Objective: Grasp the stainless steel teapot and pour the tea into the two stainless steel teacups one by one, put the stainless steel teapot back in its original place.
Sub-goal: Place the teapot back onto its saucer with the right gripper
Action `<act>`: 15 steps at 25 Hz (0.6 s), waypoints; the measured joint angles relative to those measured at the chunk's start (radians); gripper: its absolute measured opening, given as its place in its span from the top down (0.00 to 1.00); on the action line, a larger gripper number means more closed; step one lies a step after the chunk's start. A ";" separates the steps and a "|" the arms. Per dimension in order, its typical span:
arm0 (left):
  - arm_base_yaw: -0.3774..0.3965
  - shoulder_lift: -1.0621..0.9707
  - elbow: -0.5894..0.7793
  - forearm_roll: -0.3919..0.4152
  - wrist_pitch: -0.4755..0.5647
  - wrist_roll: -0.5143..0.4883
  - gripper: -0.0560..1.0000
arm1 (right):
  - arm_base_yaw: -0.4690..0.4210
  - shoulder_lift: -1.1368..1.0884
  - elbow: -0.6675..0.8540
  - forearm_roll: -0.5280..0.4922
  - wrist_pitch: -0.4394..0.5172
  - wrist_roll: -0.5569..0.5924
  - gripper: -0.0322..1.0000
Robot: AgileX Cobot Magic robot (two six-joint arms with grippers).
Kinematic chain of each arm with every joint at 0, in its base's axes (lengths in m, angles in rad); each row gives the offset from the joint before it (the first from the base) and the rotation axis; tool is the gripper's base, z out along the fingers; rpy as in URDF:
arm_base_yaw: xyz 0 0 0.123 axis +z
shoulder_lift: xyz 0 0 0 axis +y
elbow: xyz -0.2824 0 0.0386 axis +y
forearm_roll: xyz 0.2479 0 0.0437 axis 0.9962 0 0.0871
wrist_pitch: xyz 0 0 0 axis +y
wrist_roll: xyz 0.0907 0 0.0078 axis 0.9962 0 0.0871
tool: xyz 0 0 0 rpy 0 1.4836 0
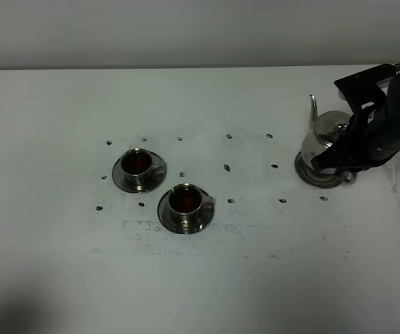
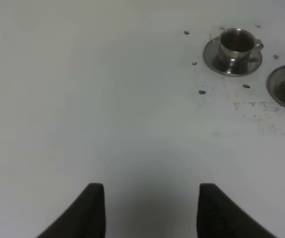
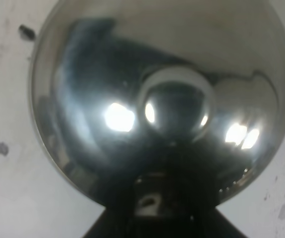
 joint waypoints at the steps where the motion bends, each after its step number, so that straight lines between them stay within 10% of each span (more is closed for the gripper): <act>1: 0.000 0.000 0.000 0.000 0.000 0.000 0.55 | 0.000 0.013 -0.012 0.000 0.004 0.000 0.77; 15: 0.000 0.000 0.000 0.000 0.000 0.000 0.55 | -0.006 0.063 -0.028 -0.001 0.017 -0.001 0.77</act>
